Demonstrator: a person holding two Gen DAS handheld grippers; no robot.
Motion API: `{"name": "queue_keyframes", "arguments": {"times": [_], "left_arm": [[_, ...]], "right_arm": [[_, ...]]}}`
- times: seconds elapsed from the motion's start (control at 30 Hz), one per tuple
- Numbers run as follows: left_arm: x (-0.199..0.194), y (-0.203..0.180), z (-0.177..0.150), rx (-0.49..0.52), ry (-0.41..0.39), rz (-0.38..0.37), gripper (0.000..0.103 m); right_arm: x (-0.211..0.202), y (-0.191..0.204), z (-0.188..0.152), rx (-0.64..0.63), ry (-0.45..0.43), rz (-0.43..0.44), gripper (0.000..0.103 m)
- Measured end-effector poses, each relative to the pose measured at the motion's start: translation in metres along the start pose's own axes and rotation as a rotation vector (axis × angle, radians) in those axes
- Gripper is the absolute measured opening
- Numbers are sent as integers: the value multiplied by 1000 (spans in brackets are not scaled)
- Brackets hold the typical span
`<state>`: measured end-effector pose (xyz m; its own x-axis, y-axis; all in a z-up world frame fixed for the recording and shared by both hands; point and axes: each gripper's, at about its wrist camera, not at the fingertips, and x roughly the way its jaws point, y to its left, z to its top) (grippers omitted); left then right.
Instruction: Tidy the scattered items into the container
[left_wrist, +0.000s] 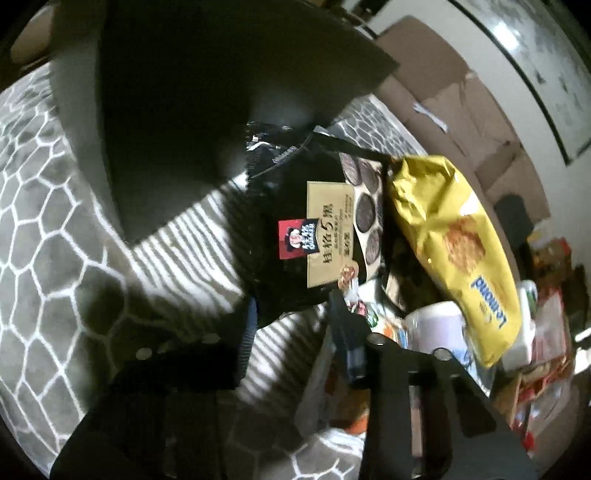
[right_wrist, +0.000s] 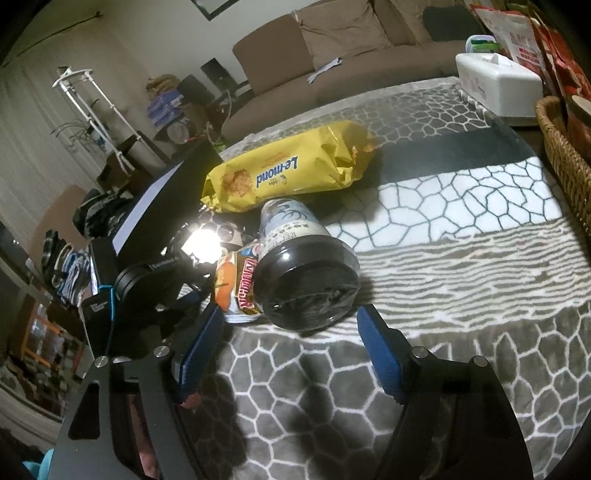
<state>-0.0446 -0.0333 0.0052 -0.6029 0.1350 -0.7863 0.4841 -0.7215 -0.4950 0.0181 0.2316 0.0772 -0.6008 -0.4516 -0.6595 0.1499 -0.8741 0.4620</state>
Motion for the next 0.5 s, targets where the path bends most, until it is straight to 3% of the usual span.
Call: {"name": "queue_keyframes", "arguments": {"times": [0.23,0.5], "left_arm": [[5,1,9,20,38,-38,18],[0,17,5,-25,61,-106,18]], "right_arm": [[2,1,-1,-10,0,-20,77],[6,2,-4,-17,12,-26,77]]}}
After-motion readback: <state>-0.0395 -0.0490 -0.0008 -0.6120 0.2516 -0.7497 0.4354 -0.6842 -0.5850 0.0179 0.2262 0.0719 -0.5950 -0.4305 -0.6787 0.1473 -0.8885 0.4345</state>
